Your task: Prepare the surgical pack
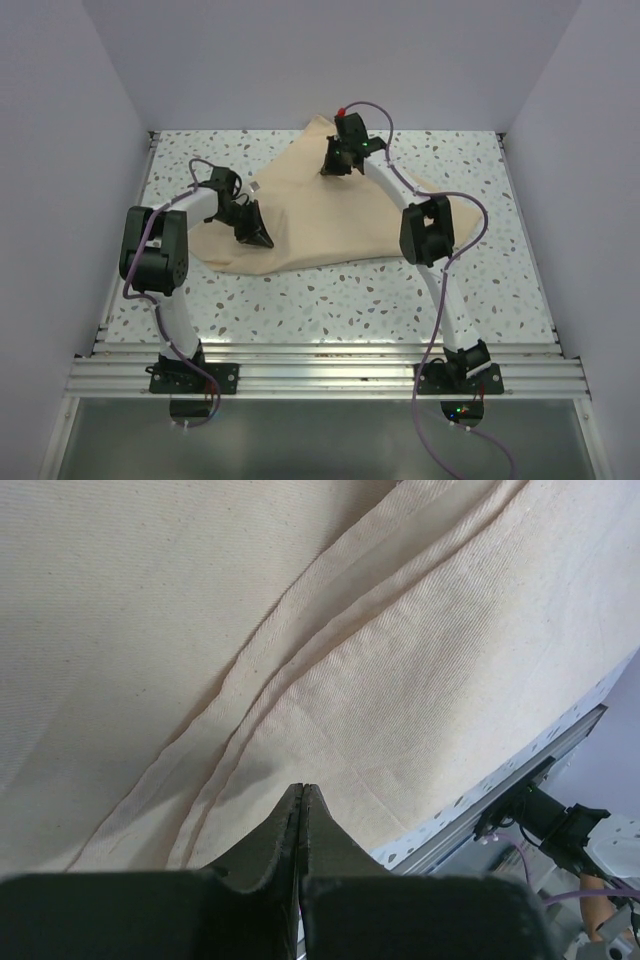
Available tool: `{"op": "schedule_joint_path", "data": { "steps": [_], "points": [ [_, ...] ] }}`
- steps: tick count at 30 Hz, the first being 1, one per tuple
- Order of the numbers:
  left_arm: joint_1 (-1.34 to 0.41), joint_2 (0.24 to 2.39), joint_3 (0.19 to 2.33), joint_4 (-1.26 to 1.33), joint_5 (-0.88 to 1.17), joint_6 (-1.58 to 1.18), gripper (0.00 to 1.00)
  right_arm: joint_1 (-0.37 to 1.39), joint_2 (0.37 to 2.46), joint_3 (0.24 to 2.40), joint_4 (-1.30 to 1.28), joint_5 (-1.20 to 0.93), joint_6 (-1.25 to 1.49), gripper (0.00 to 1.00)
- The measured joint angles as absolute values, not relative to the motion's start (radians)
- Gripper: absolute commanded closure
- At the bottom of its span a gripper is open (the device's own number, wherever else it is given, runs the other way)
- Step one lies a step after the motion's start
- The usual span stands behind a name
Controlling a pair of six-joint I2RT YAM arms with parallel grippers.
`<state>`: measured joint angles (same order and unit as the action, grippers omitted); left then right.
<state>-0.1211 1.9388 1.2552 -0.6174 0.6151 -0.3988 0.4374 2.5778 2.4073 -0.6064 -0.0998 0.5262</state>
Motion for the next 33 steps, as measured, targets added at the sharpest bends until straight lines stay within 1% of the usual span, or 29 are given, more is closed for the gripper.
{"op": "schedule_joint_path", "data": {
  "steps": [12, 18, 23, 28, 33],
  "points": [
    [-0.121, 1.934, 1.292, -0.62, 0.651, -0.4, 0.95, 0.438, 2.565, 2.43, -0.585, -0.101, 0.532, 1.0],
    [-0.122, 1.921, 1.292, -0.615, 0.7, -0.408, 0.93, 0.437, 2.565, 2.355, -0.564, -0.108, 0.535, 1.0],
    [-0.136, 1.921, 1.292, -0.6, 0.74, -0.412, 0.93, 0.437, 2.565, 2.275, -0.577, -0.109, 0.535, 1.0],
    [-0.163, 1.943, 1.292, -0.586, 0.765, -0.426, 0.92, 0.437, 2.566, 2.275, -0.577, -0.109, 0.534, 1.0],
    [-0.167, 1.998, 1.291, -0.6, 0.744, -0.426, 0.93, 0.437, 2.582, 2.301, -0.585, -0.112, 0.534, 1.0]
  ]
}}
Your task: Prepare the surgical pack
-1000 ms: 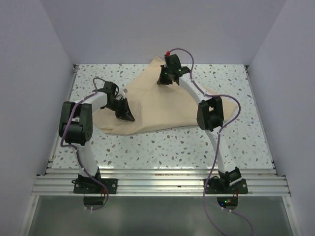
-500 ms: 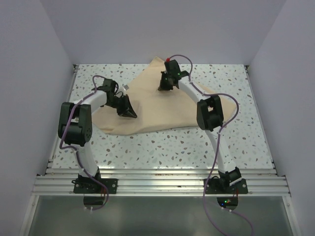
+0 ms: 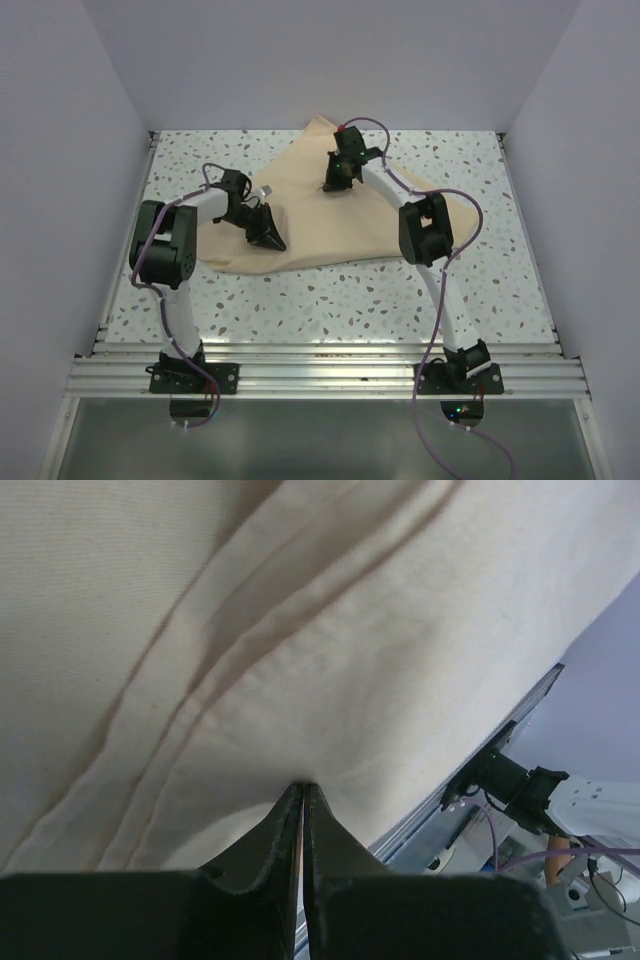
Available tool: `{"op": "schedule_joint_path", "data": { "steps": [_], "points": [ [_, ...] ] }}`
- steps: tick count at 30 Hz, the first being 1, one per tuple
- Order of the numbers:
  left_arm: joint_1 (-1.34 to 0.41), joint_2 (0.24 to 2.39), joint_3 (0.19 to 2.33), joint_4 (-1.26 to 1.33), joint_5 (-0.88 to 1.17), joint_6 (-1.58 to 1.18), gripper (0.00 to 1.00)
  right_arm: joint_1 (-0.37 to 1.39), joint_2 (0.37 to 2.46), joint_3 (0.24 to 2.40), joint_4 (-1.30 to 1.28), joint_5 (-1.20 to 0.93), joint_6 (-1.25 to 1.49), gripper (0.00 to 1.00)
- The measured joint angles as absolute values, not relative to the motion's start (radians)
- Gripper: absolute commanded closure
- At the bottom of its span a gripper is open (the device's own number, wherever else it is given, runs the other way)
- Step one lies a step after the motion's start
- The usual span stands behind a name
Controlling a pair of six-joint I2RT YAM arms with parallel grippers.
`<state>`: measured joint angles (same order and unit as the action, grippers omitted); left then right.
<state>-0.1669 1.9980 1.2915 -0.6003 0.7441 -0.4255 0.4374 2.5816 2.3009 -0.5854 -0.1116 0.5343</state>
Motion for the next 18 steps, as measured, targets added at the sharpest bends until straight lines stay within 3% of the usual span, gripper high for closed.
{"op": "schedule_joint_path", "data": {
  "steps": [12, 18],
  "points": [
    [-0.16, 2.062, 1.265, -0.617, 0.724, -0.424, 0.92, 0.437, 2.597, 2.326, -0.591, -0.123, 0.532, 1.0],
    [-0.168, 1.988, 1.273, -0.677, 0.596, -0.397, 0.83, 0.437, 2.597, 2.326, -0.591, -0.124, 0.531, 1.0]
  ]
}}
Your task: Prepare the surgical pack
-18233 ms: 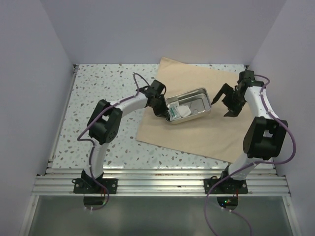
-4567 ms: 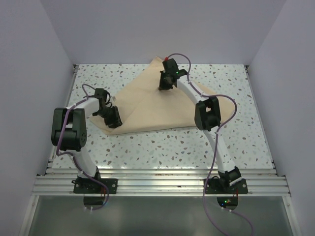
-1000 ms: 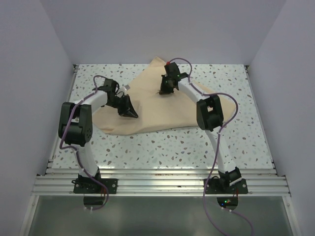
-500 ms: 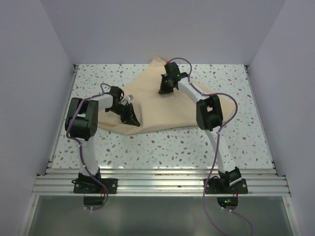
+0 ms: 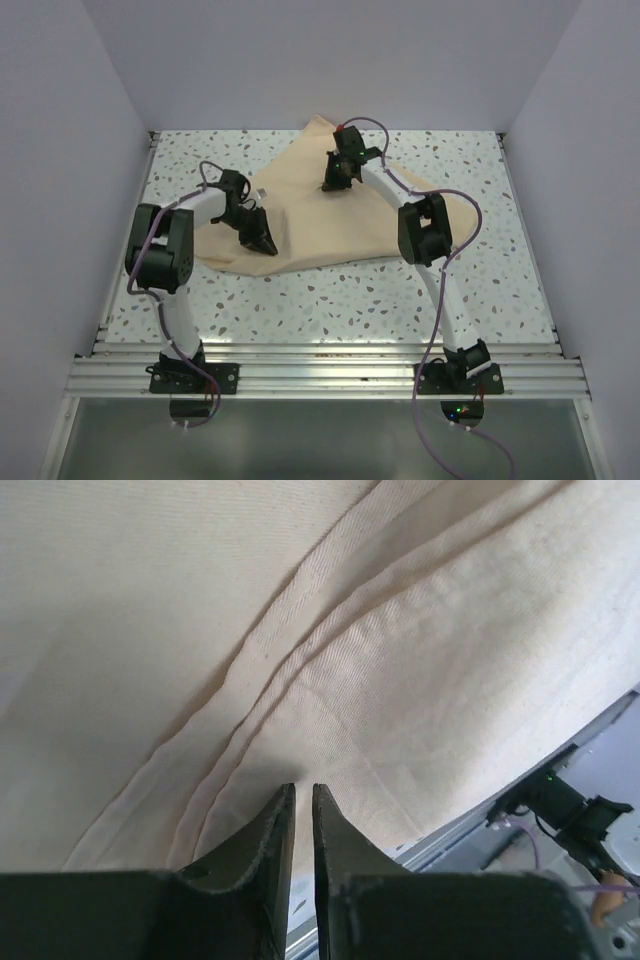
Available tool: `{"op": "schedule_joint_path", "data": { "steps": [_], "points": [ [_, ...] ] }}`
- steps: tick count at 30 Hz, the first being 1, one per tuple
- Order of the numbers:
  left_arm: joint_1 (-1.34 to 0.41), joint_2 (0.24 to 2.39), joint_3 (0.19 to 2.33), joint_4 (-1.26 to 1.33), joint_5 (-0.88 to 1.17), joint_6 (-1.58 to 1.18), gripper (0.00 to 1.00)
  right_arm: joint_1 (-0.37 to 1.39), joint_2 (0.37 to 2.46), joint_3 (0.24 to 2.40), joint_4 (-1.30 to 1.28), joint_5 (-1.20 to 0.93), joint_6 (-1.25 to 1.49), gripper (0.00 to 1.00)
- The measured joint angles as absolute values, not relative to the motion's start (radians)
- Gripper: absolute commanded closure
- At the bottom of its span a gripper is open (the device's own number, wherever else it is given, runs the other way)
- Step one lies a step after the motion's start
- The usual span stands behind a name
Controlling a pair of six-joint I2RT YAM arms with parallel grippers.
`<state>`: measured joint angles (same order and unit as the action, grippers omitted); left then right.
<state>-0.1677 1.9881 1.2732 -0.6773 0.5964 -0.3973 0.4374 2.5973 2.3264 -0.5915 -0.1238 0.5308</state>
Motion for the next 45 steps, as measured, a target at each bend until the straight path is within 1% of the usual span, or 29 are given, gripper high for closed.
{"op": "schedule_joint_path", "data": {
  "steps": [6, 11, 13, 17, 20, 22, 25, 29, 35, 38, 44, 45],
  "points": [
    [-0.121, 1.88, 1.292, -0.701, 0.484, -0.379, 0.81, 0.437, 2.599, 2.331, -0.595, -0.124, 0.528, 1.0],
    [-0.019, 1.887, 1.303, -0.71, 0.453, -0.369, 0.82, 0.437, 2.606, 2.344, -0.603, -0.125, 0.522, 1.0],
    [-0.001, 1.919, 1.306, -0.72, 0.451, -0.353, 0.85, 0.437, 2.608, 2.347, -0.605, -0.125, 0.522, 1.0],
    [-0.006, 1.975, 1.284, -0.733, 0.473, -0.325, 0.88, 0.437, 2.612, 2.355, -0.609, -0.126, 0.522, 0.99],
    [-0.007, 1.953, 1.238, -0.733, 0.505, -0.316, 0.88, 0.437, 2.613, 2.357, -0.61, -0.127, 0.522, 1.0],
    [-0.007, 1.924, 1.191, -0.731, 0.519, -0.309, 0.9, 0.437, 2.613, 2.357, -0.61, -0.127, 0.522, 1.0],
    [-0.007, 1.876, 1.117, -0.742, 0.546, -0.302, 0.91, 0.437, 2.613, 2.357, -0.611, -0.127, 0.522, 1.0],
    [-0.007, 1.814, 1.041, -0.73, 0.576, -0.303, 0.91, 0.439, 2.613, 2.358, -0.613, -0.131, 0.523, 1.0],
    [-0.007, 1.769, 0.992, -0.728, 0.579, -0.303, 0.91, 0.44, 2.614, 2.359, -0.616, -0.135, 0.524, 1.0],
    [0.001, 1.768, 0.972, -0.73, 0.562, -0.303, 0.87, 0.44, 2.616, 2.362, -0.62, -0.138, 0.524, 1.0],
    [0.072, 1.758, 0.967, -0.766, 0.47, -0.309, 0.87, 0.44, 2.616, 2.363, -0.62, -0.142, 0.524, 1.0],
    [0.084, 1.757, 0.968, -0.776, 0.457, -0.314, 0.84, 0.44, 2.616, 2.363, -0.62, -0.142, 0.524, 1.0]
  ]
}}
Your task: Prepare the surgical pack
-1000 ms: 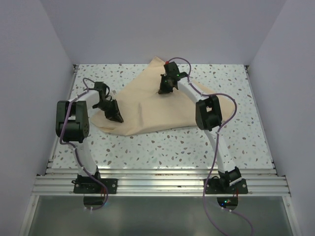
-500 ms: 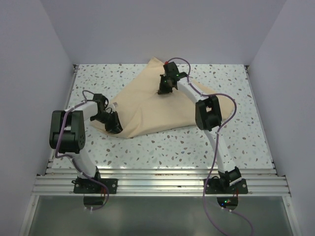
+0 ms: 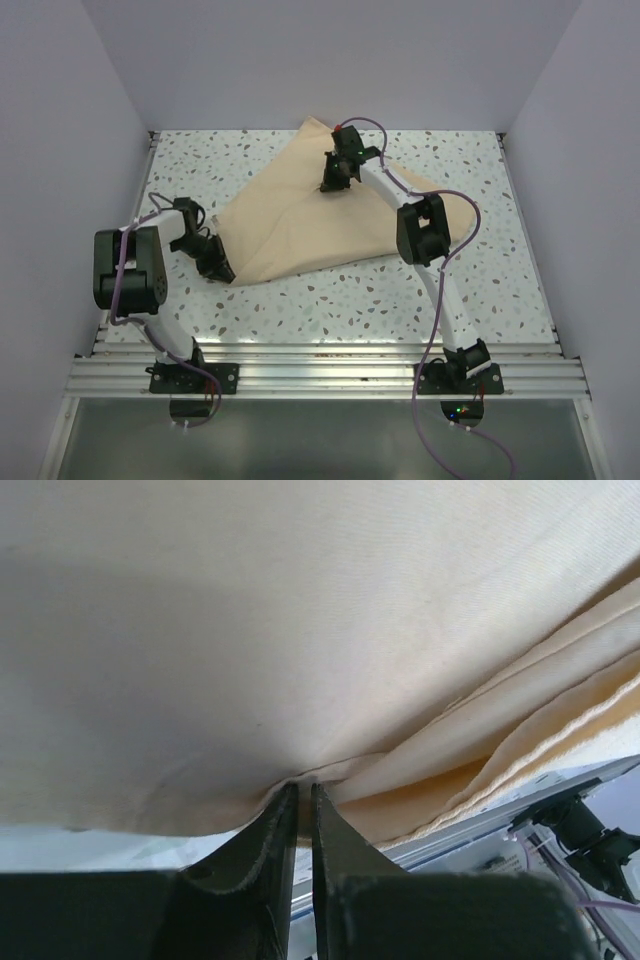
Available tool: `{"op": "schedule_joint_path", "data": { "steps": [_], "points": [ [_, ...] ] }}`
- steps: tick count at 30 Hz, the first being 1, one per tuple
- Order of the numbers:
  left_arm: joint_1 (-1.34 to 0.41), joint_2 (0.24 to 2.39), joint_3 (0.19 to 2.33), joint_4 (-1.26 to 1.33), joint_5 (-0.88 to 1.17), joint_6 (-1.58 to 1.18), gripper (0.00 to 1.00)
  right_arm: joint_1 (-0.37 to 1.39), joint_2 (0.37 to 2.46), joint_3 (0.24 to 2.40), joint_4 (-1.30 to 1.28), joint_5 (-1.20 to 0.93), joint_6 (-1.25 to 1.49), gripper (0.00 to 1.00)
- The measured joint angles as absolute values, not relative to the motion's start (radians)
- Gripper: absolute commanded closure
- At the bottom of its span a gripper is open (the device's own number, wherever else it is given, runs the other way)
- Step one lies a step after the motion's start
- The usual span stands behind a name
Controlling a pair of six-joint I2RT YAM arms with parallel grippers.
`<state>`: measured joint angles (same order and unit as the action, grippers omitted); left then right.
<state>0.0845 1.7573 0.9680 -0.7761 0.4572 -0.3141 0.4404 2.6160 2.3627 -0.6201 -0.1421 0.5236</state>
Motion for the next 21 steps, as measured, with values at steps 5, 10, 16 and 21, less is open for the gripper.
{"op": "schedule_joint_path", "data": {
  "steps": [5, 10, 16, 21],
  "points": [
    [0.135, 1.762, 1.008, -0.826, 0.39, -0.322, 0.82, 0.44, 2.616, 2.363, -0.62, -0.142, 0.524, 1.0],
    [0.161, 1.79, 1.102, -0.829, 0.337, -0.32, 0.82, 0.44, 2.616, 2.363, -0.62, -0.142, 0.523, 1.0],
    [0.163, 1.743, 1.141, -0.793, 0.421, -0.321, 0.84, 0.44, 2.616, 2.363, -0.621, -0.142, 0.522, 1.0],
    [0.123, 1.673, 1.135, -0.686, 0.626, -0.324, 1.0, 0.44, 2.616, 2.363, -0.621, -0.142, 0.522, 1.0]
  ]
}}
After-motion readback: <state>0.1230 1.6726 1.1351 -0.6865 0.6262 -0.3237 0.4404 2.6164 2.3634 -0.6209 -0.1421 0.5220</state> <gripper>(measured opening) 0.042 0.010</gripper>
